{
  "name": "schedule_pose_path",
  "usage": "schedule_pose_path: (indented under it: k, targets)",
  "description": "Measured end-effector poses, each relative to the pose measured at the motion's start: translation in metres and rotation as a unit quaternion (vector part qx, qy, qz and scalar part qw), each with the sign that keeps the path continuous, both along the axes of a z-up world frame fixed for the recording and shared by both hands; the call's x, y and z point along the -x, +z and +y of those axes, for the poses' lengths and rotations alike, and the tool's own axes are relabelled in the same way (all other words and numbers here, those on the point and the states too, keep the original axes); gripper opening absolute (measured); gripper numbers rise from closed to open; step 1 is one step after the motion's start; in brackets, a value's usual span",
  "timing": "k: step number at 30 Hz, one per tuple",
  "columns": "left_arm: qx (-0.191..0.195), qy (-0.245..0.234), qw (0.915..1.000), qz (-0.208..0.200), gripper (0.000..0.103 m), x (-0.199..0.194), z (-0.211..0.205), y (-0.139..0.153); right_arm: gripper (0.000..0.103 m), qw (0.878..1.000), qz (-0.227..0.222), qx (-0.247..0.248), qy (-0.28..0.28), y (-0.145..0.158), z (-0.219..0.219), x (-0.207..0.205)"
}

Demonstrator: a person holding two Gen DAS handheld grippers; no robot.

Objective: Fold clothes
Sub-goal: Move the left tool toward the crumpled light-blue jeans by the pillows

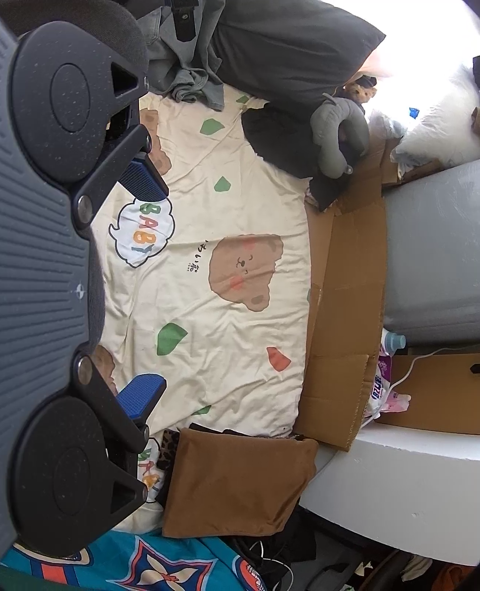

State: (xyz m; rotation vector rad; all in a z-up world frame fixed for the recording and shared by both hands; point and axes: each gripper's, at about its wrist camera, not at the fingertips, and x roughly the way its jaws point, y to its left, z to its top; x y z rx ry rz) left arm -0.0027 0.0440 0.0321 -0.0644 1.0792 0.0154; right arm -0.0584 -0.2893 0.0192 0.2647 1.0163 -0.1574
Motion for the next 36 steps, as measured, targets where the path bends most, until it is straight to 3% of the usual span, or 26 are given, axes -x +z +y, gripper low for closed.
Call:
schedule_pose_path:
  k: [12,23,36]
  targets:
    - [0.023,-0.017,0.9993,-0.025,0.102,0.012,0.030,0.033,0.102,0.999,-0.032,-0.029,-0.021,0.013,-0.020,0.010]
    - [0.017,0.020,0.9972,-0.070,0.102,0.021,0.084,0.063,0.102,0.996,-0.070,-0.055,-0.009,0.027,-0.026,0.015]
    - [0.026,0.086,0.9936,-0.069,0.103,0.008,0.153,0.034,0.102,0.993,-0.090,-0.072,0.006,0.021,-0.013,-0.016]
